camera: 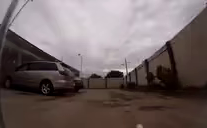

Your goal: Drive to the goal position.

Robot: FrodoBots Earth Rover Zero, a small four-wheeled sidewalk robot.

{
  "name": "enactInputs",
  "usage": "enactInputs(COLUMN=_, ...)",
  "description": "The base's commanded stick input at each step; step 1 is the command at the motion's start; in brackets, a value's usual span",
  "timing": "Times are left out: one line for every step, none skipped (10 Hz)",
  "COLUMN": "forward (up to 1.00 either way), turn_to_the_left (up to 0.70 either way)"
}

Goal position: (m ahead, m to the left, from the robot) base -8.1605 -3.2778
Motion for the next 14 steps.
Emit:
enactInputs(forward=1.00, turn_to_the_left=0.00)
enactInputs(forward=1.00, turn_to_the_left=0.00)
enactInputs(forward=1.00, turn_to_the_left=0.00)
enactInputs(forward=1.00, turn_to_the_left=0.00)
enactInputs(forward=1.00, turn_to_the_left=0.00)
enactInputs(forward=1.00, turn_to_the_left=0.00)
enactInputs(forward=1.00, turn_to_the_left=0.00)
enactInputs(forward=1.00, turn_to_the_left=0.00)
enactInputs(forward=1.00, turn_to_the_left=0.00)
enactInputs(forward=1.00, turn_to_the_left=0.00)
enactInputs(forward=1.00, turn_to_the_left=0.00)
enactInputs(forward=1.00, turn_to_the_left=0.00)
enactInputs(forward=1.00, turn_to_the_left=0.00)
enactInputs(forward=1.00, turn_to_the_left=0.00)
